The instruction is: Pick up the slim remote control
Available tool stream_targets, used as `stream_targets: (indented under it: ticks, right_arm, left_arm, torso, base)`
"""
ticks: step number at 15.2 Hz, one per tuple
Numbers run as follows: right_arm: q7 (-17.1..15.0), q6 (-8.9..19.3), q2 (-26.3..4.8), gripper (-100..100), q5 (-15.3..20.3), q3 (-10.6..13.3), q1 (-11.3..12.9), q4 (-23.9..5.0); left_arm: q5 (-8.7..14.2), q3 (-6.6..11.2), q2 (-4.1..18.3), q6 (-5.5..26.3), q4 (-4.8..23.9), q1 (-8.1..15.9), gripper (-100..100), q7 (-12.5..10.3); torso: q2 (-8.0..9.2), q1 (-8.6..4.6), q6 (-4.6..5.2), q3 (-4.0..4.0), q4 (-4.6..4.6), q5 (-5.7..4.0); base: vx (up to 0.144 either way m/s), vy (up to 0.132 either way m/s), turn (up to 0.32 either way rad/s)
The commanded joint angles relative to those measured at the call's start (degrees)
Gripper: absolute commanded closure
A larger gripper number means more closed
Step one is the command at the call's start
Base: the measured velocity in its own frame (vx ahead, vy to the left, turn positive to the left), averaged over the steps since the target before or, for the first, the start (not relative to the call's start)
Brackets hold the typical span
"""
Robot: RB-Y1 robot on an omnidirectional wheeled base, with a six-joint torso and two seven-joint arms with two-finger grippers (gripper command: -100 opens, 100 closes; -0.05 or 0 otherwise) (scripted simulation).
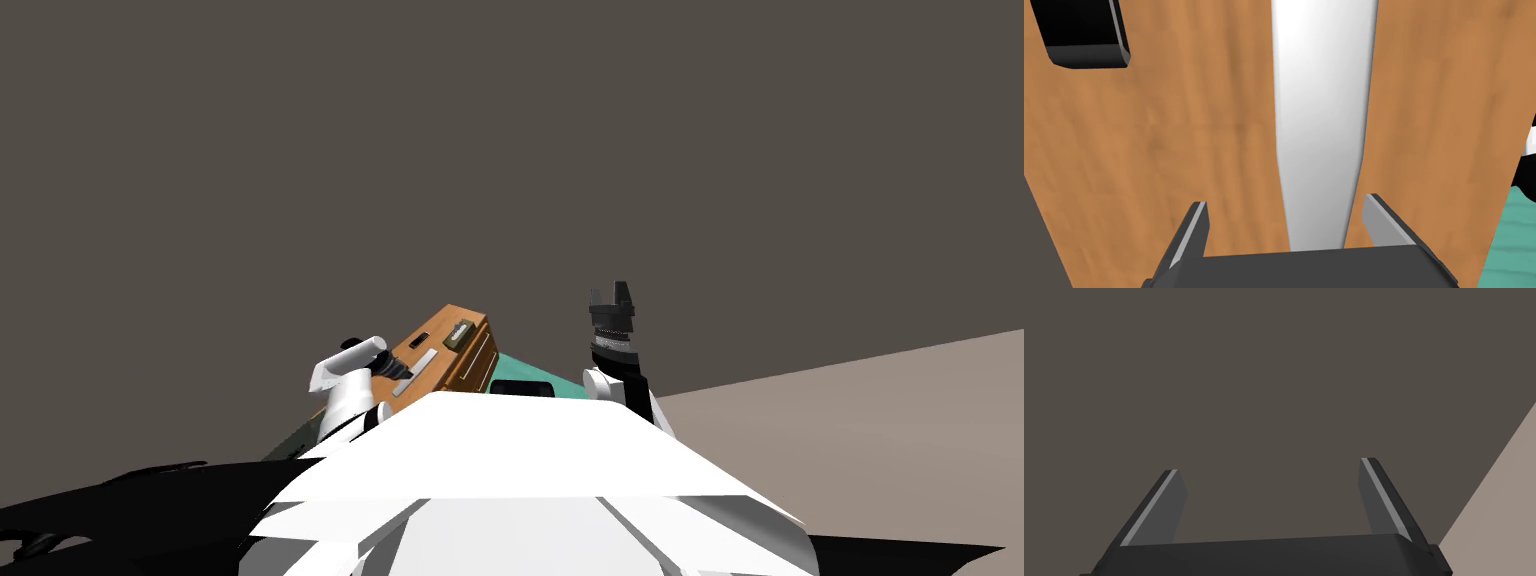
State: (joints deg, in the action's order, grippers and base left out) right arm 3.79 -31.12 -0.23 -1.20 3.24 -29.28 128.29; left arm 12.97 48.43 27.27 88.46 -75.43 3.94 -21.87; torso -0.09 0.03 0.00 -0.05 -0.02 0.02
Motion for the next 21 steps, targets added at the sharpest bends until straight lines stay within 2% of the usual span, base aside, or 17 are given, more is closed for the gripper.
stream_targets:
  ticks: [1,5,6,7,11,12,13,17,18,21]
  right_arm:
    - [0.0,0.0,0.0,0,0.0,0.0,0.0,0.0]
    - [0.0,0.0,0.0,0,0.0,0.0,0.0,0.0]
    - [0.0,0.0,0.0,0,0.0,0.0,0.0,0.0]
    - [0.0,0.0,0.0,0,0.0,-0.01,-0.01,0.0]
    - [0.0,0.0,0.0,0,0.0,0.0,0.0,0.0]
    - [0.0,0.0,0.0,0,0.0,0.0,0.0,0.0]
    - [0.0,0.0,0.0,0,0.0,0.0,0.0,0.0]
    - [0.0,0.0,0.0,0,0.0,0.0,0.0,0.0]
    - [0.0,0.0,0.0,0,0.0,0.0,0.0,0.0]
    - [0.0,0.0,0.0,0,0.0,0.0,0.0,0.0]
  left_arm:
    - [0.31,1.19,-0.14,2.86,2.47,0.78,-100,-0.66]
    - [0.54,2.22,-0.95,5.52,4.69,0.99,-100,-1.26]
    - [0.35,1.76,-0.89,4.51,3.74,0.97,-100,-1.17]
    - [0.26,1.3,-1.44,2.92,5.22,1.01,-100,-1.18]
    - [0.13,0.54,-2.23,0.22,6.98,0.95,-100,-1.06]
    - [0.22,0.84,-1.86,1.27,6.5,0.98,-100,-1.05]
    - [0.21,0.79,-1.9,0.95,6.67,0.98,100,-1.02]
    - [0.22,0.79,-1.92,1.01,6.67,0.98,100,-1.03]
    - [0.26,1.3,-1.44,2.92,5.22,1.01,100,-1.18]
    - [0.34,1.8,-0.92,4.72,4.05,1.05,100,-1.26]
  torso:
    - [0.0,0.0,0.0,0.0,0.0,0.0]
    - [-0.03,0.12,0.0,-0.02,-0.01,0.02]
    - [-0.05,0.15,-0.01,-0.03,-0.01,0.03]
    - [-0.02,0.11,-0.03,-0.01,-0.01,0.02]
    - [0.06,-0.05,-0.04,0.03,0.01,-0.01]
    - [0.06,-0.06,-0.04,0.04,0.01,-0.01]
    - [0.07,-0.07,-0.03,0.04,0.02,-0.02]
    - [0.08,-0.01,-0.03,0.04,0.02,0.0]
    - [0.08,0.0,-0.03,0.04,0.02,0.0]
    - [0.12,-0.06,0.0,0.07,0.04,-0.05]
  base:
    - [0.035,0.03,-0.15]
    - [0.032,0.049,-0.115]
    - [0.022,0.04,-0.036]
    - [0.013,0.022,0.029]
    - [0.009,0.009,0.033]
    - [0.0,0.0,0.0]
    - [0.0,0.0,0.0]
    - [0.0,0.0,0.0]
    - [-0.009,-0.009,-0.041]
    - [-0.012,-0.01,-0.04]
